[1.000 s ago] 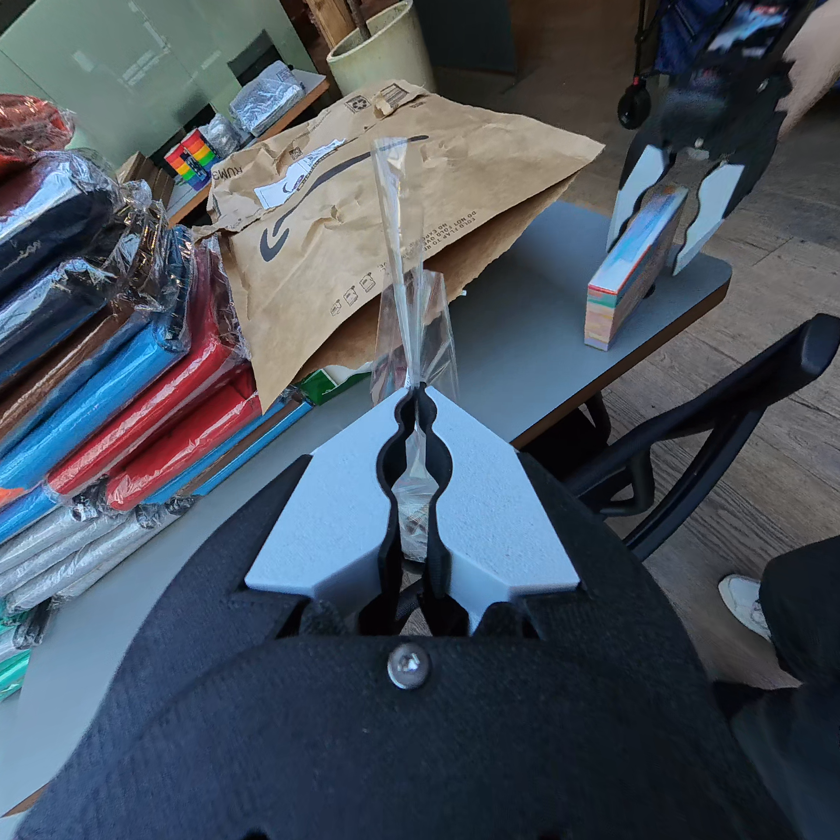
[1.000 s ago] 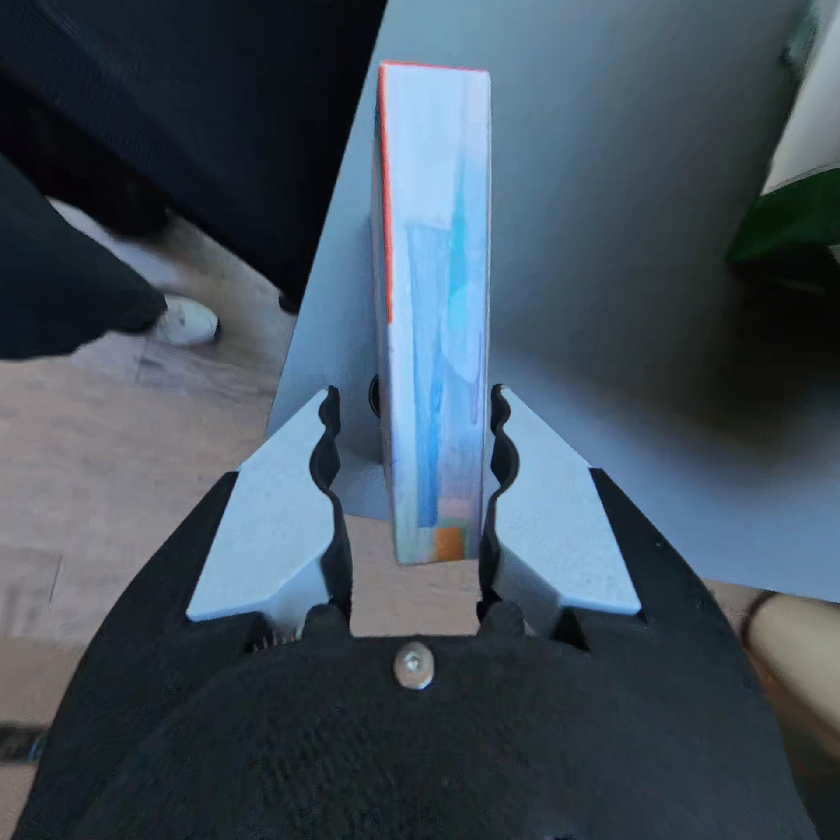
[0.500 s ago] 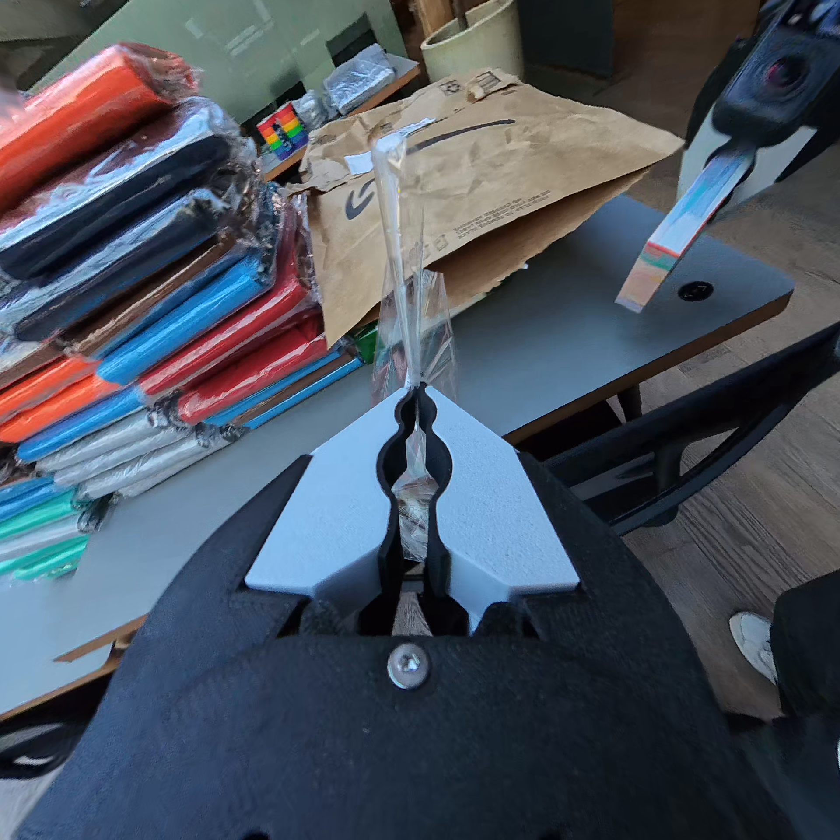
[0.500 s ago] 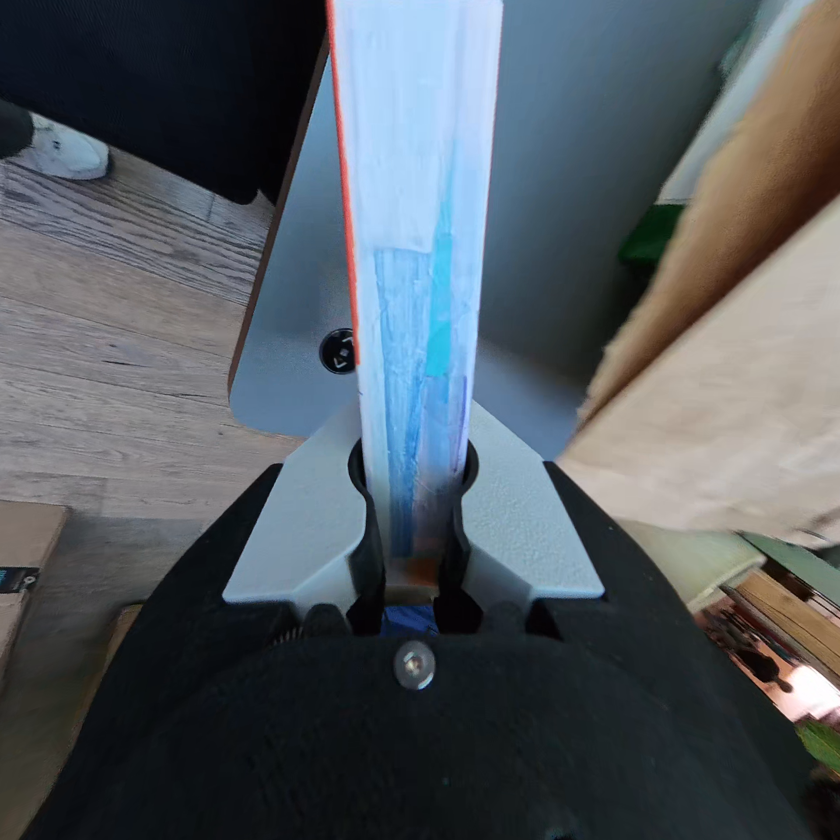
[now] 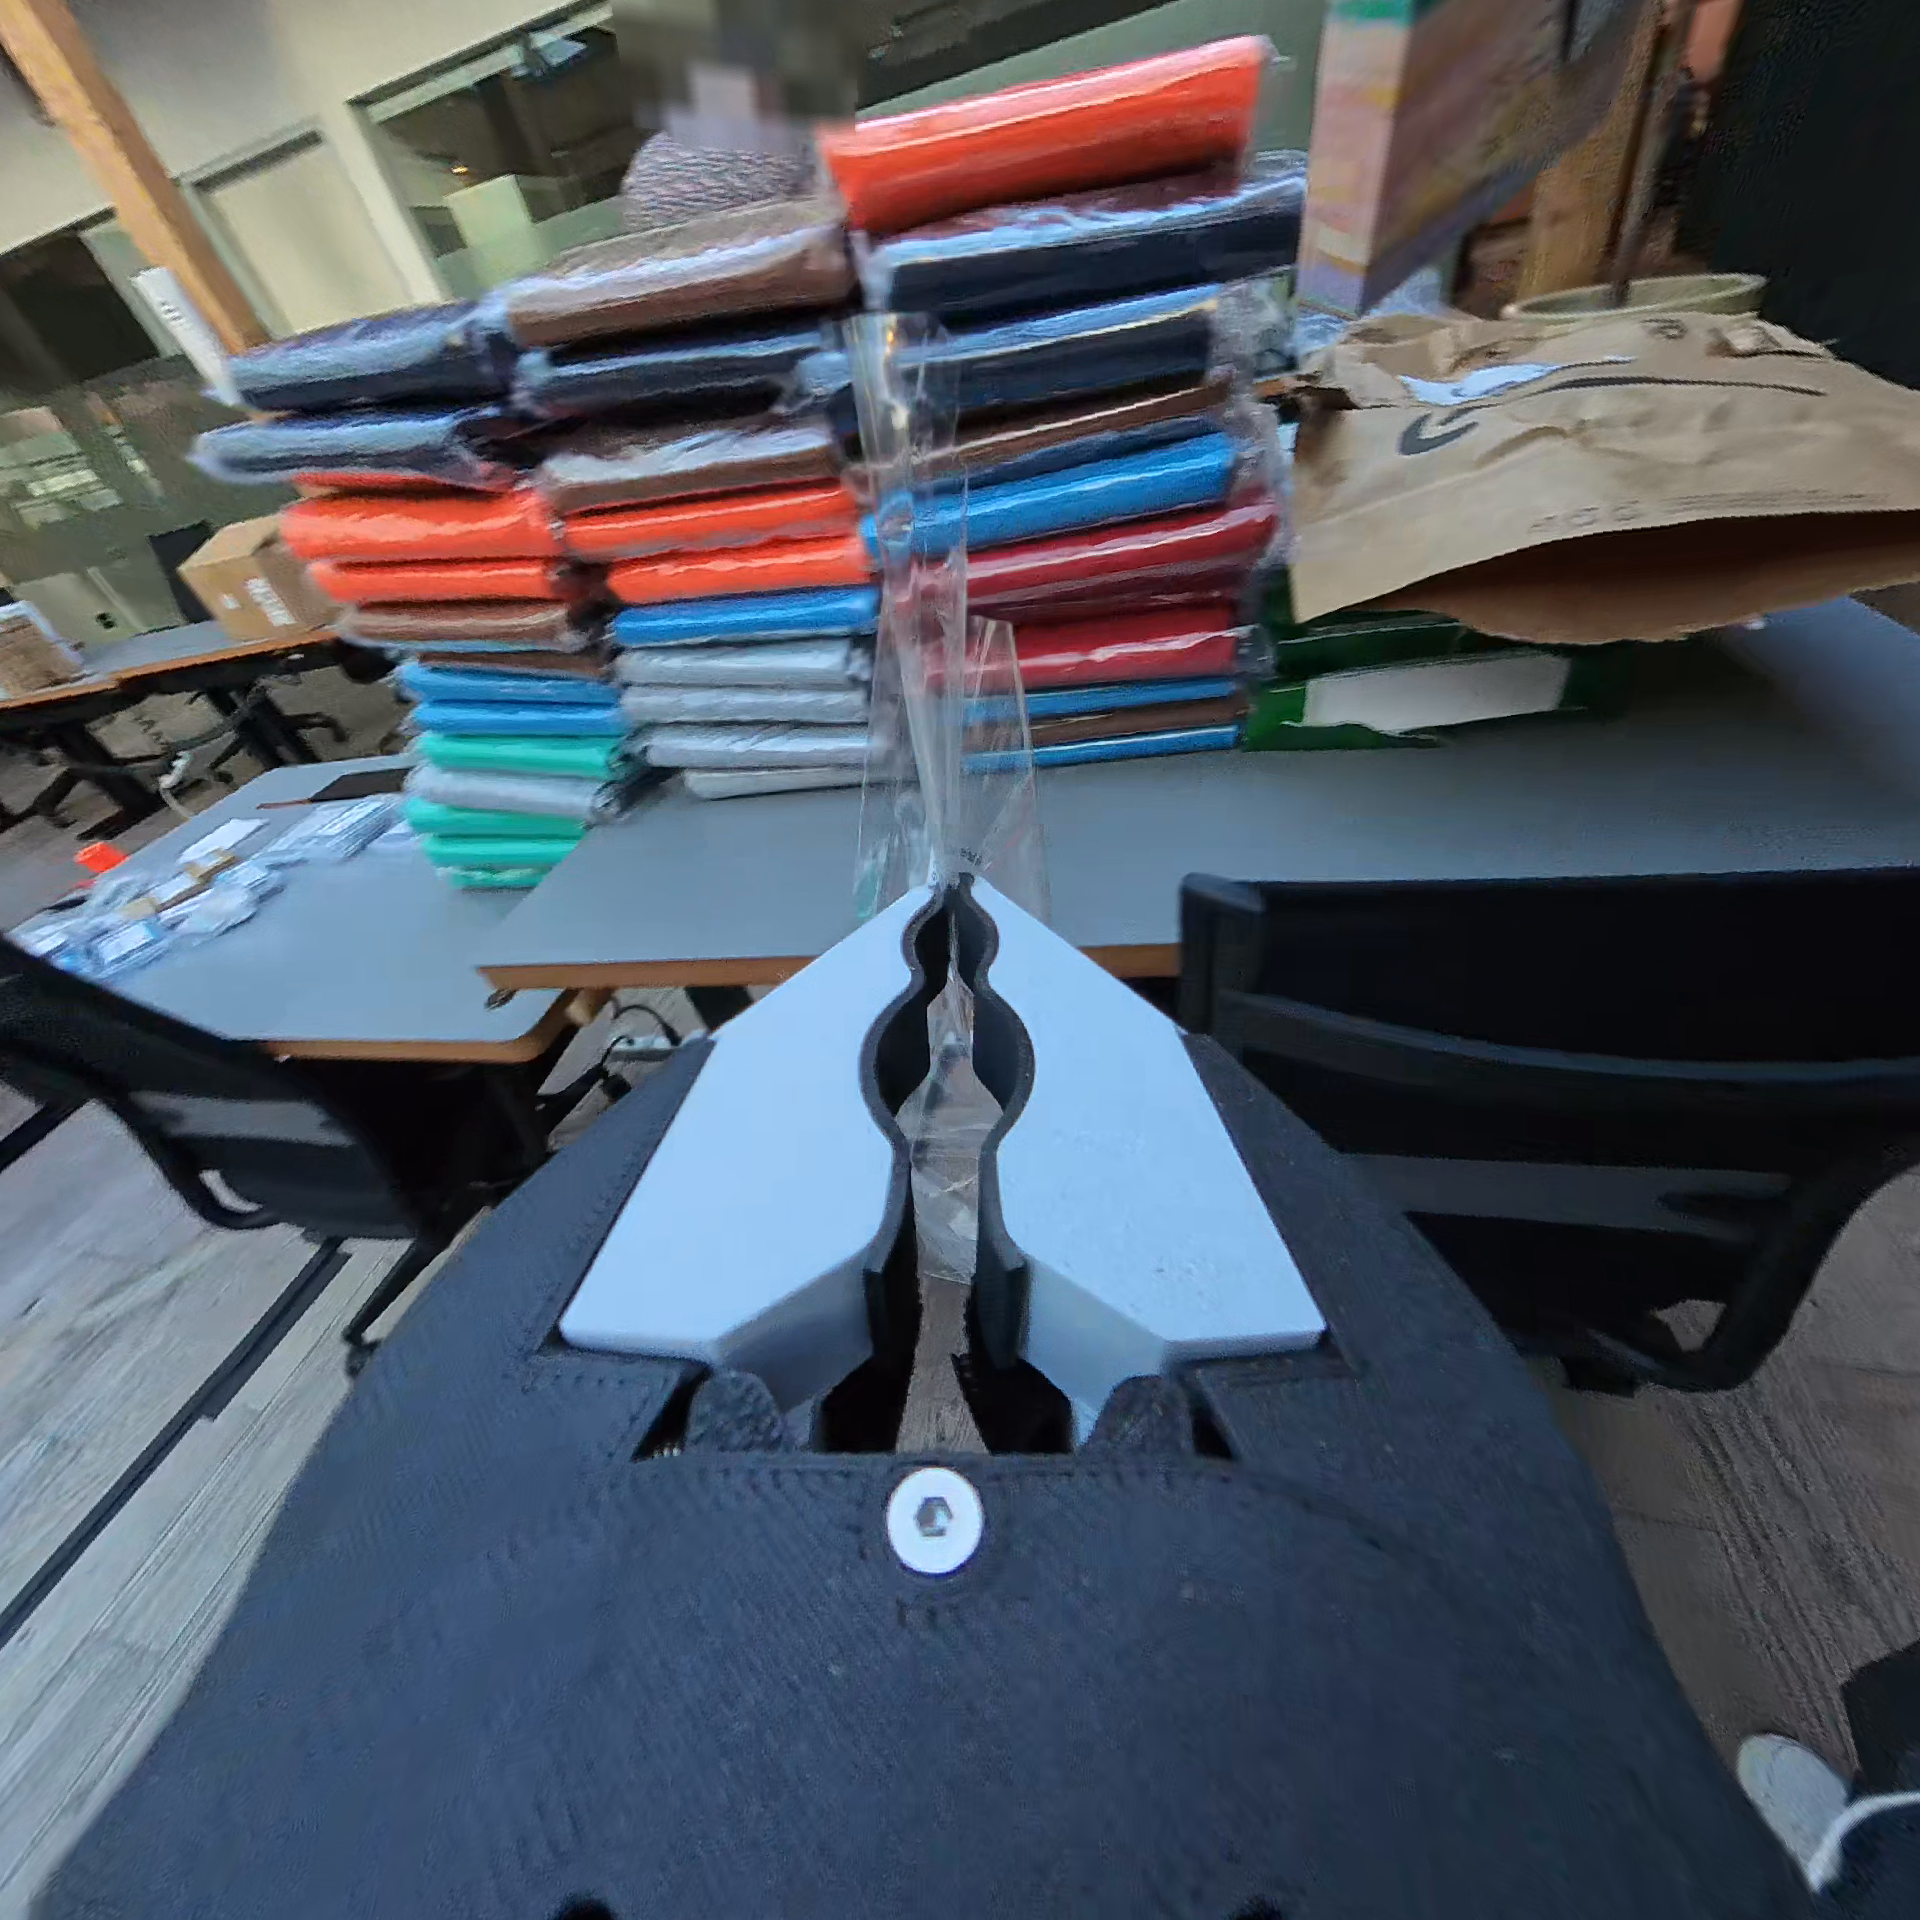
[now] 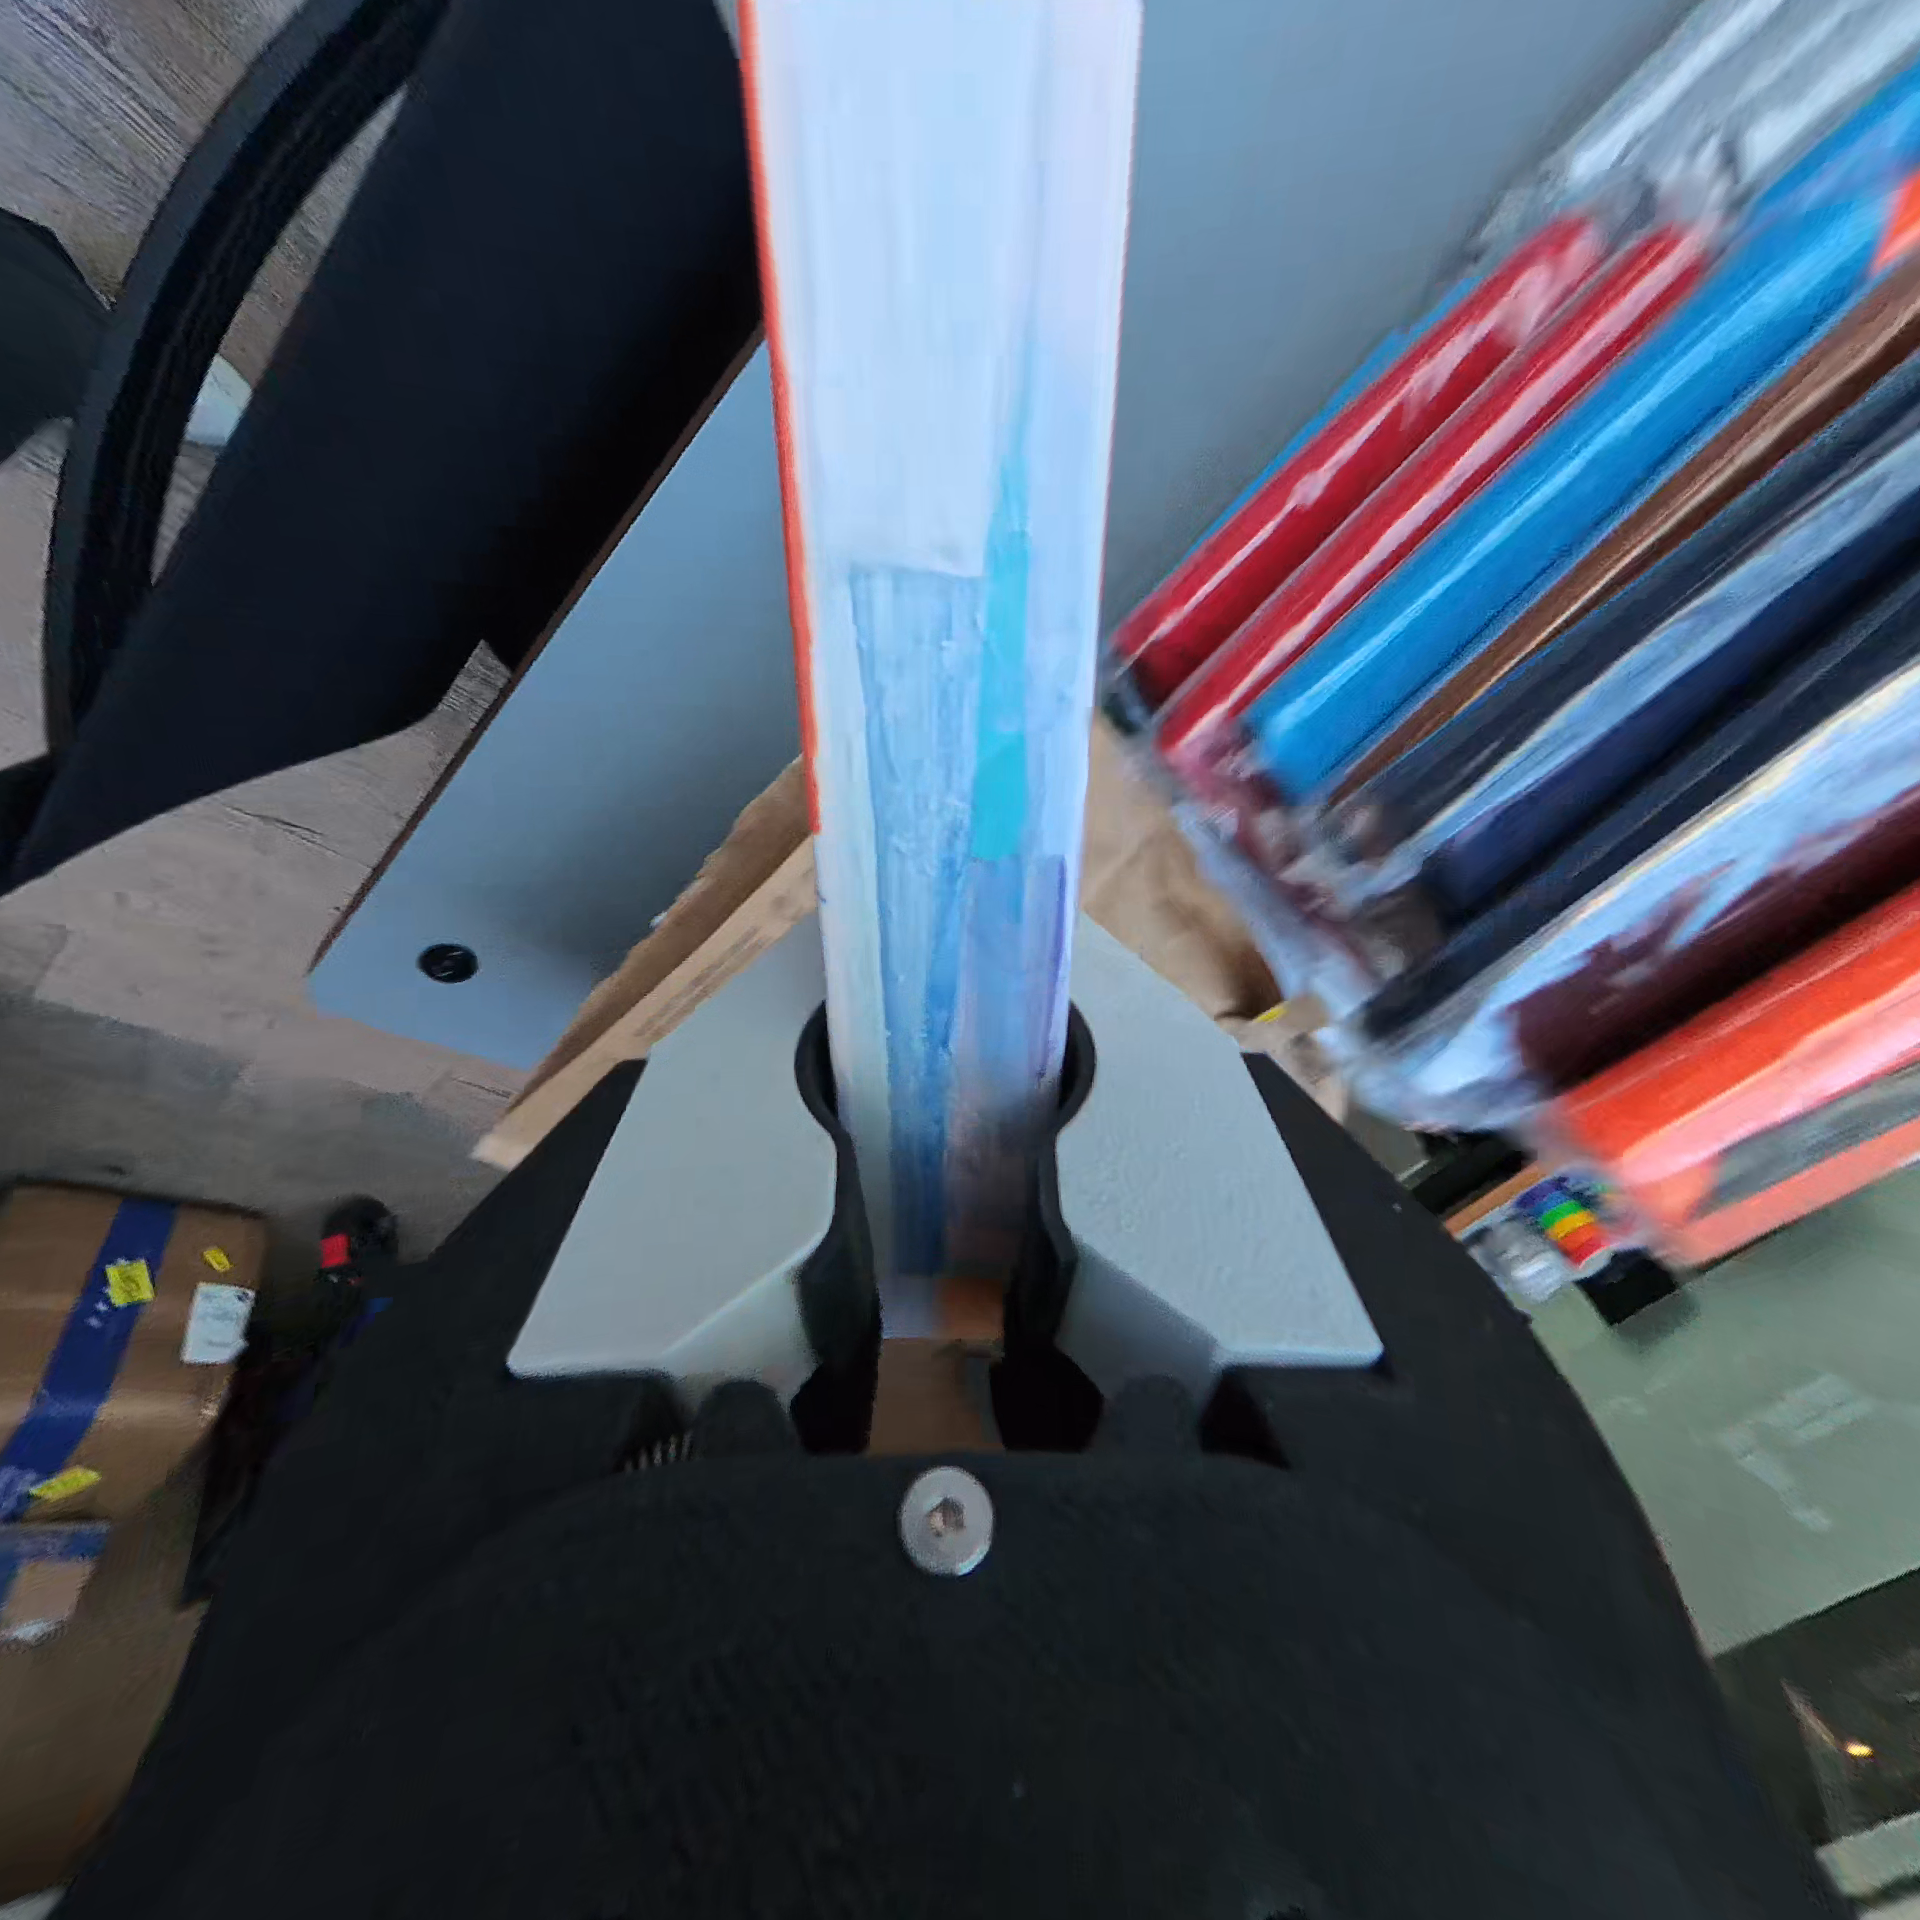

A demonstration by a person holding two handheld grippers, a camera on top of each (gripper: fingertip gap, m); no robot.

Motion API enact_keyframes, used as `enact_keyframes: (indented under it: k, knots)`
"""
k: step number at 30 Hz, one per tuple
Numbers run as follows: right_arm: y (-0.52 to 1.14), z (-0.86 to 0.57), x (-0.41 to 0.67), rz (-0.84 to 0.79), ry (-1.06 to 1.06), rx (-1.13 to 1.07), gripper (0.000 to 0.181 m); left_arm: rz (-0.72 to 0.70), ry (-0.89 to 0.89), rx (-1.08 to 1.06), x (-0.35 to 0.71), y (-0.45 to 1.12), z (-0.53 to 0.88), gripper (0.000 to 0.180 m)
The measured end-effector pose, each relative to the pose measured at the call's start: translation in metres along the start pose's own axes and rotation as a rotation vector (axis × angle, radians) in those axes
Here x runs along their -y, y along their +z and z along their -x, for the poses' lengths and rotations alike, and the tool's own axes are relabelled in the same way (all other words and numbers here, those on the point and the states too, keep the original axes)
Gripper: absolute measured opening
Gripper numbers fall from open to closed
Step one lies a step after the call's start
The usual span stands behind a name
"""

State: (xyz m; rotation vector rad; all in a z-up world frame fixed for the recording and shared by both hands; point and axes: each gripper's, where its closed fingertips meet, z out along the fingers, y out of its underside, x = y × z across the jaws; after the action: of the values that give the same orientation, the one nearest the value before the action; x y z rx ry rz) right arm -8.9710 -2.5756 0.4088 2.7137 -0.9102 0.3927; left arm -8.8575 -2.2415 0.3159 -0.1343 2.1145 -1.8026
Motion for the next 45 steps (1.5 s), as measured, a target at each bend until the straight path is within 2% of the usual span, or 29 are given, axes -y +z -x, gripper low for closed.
enact_keyframes:
  k: [6, 9, 13, 22, 30, 39, 45]
  knots:
    - [0.010, -0.156, 0.175, 0.057, -0.120, 0.058, 0.026, 0.031, -0.027, 0.142, -0.039, -0.096, 0.147, 0.000]
    - [0.032, -0.220, 0.254, 0.046, -0.086, 0.118, 0.026, 0.103, -0.029, 0.192, -0.054, -0.135, 0.227, 0.000]
    - [0.070, -0.290, 0.335, 0.068, -0.058, 0.188, 0.026, 0.098, -0.017, 0.224, -0.048, -0.160, 0.321, 0.000]
    - [0.173, -0.452, 0.464, 0.159, -0.160, 0.304, 0.027, 0.017, 0.007, 0.334, -0.042, -0.105, 0.514, 0.000]
    - [0.313, -0.555, 0.579, 0.223, -0.244, 0.552, 0.027, 0.002, -0.007, 0.400, -0.030, -0.052, 0.671, 0.000]
    - [0.484, -0.606, 0.687, 0.258, -0.164, 0.809, 0.027, 0.003, -0.069, 0.254, -0.044, 0.012, 0.826, 0.000]
    - [0.558, -0.613, 0.717, 0.276, -0.295, 1.017, 0.028, 0.114, -0.030, 0.197, -0.039, 0.082, 0.909, 0.000]
